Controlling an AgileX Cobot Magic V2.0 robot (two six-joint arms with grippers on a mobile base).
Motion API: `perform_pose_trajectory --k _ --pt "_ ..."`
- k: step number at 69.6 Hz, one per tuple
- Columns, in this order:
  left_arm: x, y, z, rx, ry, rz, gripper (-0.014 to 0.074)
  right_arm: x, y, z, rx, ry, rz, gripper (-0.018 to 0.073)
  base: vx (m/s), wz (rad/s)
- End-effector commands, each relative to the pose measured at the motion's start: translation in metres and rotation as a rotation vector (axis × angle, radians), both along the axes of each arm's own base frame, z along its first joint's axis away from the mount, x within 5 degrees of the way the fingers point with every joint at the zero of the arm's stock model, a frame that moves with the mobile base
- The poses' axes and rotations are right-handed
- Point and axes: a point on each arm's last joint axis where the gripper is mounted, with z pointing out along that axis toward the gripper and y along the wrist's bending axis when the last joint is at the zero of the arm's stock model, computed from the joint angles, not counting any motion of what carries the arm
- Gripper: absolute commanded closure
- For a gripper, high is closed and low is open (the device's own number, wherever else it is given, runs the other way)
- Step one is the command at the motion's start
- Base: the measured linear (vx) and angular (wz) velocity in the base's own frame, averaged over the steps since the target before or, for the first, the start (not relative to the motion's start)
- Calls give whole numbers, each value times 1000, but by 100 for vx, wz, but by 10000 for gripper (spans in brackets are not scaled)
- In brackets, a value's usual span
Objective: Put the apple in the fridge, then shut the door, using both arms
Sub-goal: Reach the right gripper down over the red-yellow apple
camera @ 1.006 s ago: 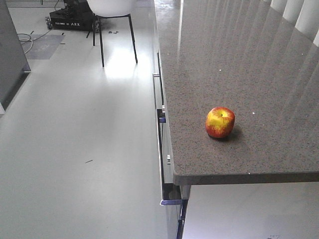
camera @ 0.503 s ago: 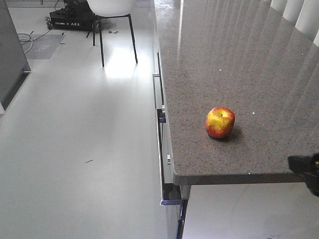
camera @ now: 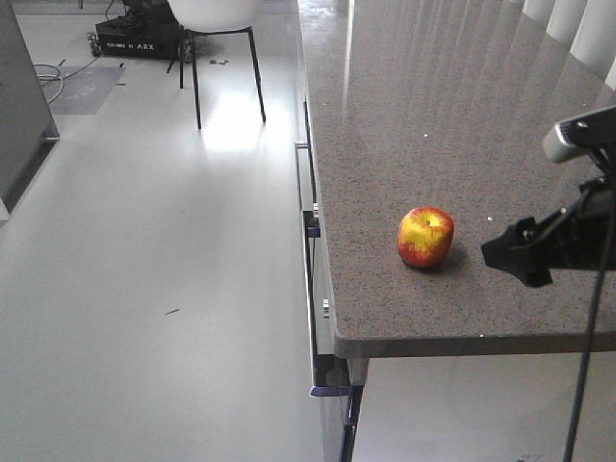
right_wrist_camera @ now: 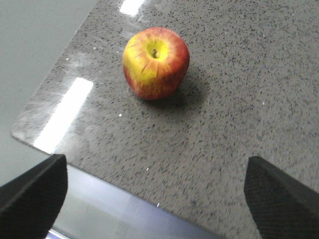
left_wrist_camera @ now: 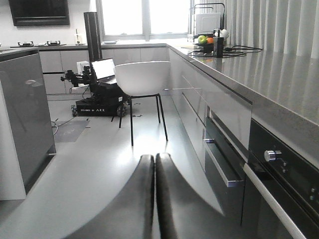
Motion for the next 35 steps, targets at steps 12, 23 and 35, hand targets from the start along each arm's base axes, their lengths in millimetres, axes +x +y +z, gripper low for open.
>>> perform_pose_trajectory --k 12,23,35 --pt "-1 0 3 -7 -73 0 603 46 19 5 -69 -65 113 -144 0 0" --pt "-1 0 3 -7 -73 0 603 78 29 0 -77 -41 97 -143 0 0" --pt "-1 0 3 -7 -73 0 603 108 33 -8 -97 7 137 -139 0 0"
